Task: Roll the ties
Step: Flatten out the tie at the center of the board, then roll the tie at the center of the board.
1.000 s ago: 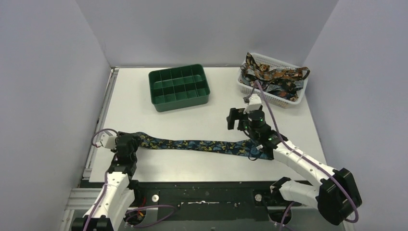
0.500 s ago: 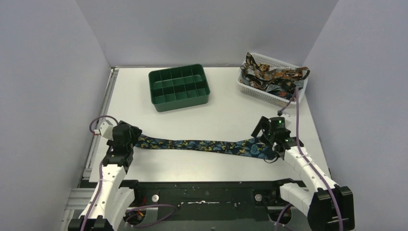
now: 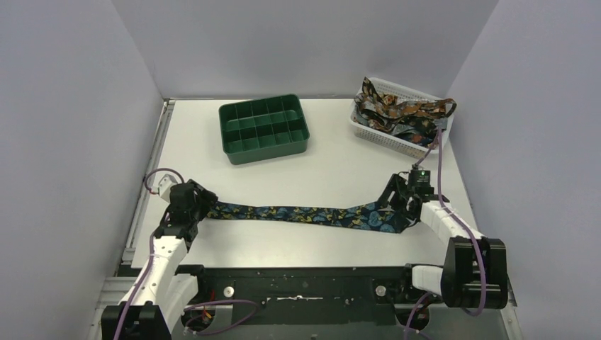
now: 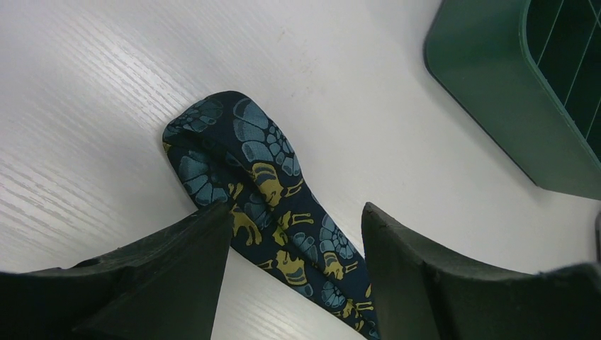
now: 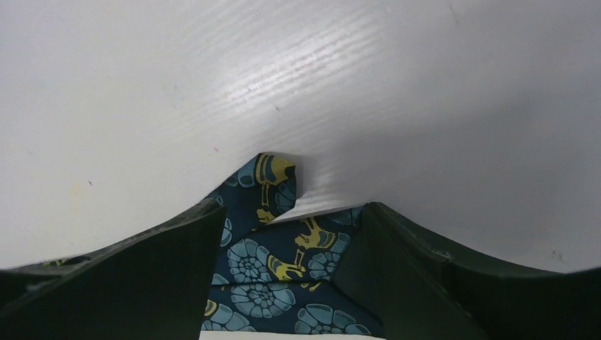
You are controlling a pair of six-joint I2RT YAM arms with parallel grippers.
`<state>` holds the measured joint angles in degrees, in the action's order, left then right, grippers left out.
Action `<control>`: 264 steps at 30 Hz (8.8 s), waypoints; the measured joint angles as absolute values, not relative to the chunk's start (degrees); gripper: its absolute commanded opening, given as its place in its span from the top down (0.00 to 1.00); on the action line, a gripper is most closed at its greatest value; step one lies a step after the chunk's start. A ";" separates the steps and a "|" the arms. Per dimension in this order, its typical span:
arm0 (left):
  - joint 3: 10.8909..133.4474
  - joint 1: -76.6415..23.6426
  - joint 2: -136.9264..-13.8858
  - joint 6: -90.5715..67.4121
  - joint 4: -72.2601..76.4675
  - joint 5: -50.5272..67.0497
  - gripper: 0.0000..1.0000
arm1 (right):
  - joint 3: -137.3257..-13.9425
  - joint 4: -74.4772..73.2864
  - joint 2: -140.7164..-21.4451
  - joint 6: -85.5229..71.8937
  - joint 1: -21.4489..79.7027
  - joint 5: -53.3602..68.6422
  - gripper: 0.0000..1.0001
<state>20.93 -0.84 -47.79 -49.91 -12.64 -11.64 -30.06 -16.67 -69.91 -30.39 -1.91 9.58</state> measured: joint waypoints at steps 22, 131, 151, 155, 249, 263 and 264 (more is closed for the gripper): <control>20.93 -0.64 -46.96 -48.77 -11.49 -11.40 0.35 | -37.71 -15.35 -78.06 -26.04 1.58 7.77 0.40; 16.29 2.31 -45.93 -47.59 -14.94 2.13 0.33 | -39.35 -7.75 -72.42 -28.84 26.98 12.10 0.24; 10.59 2.35 -47.70 -50.70 -5.74 6.66 0.82 | -68.93 -3.53 -110.89 -2.28 54.00 9.21 0.21; 10.59 2.35 -47.70 -50.61 -5.17 6.76 0.93 | -70.89 -4.40 -111.70 3.03 53.15 13.52 0.22; 13.26 2.46 -43.24 -50.17 -14.52 -0.86 0.52 | -67.53 -6.46 -111.18 16.27 57.21 20.93 0.28; 13.26 2.46 -42.68 -50.17 -14.46 -0.82 0.51 | -65.58 -4.73 -110.39 20.84 53.71 23.40 0.69; 13.26 2.46 -42.72 -50.17 -14.33 -0.82 0.51 | -65.25 -4.71 -110.10 21.04 53.30 23.20 0.71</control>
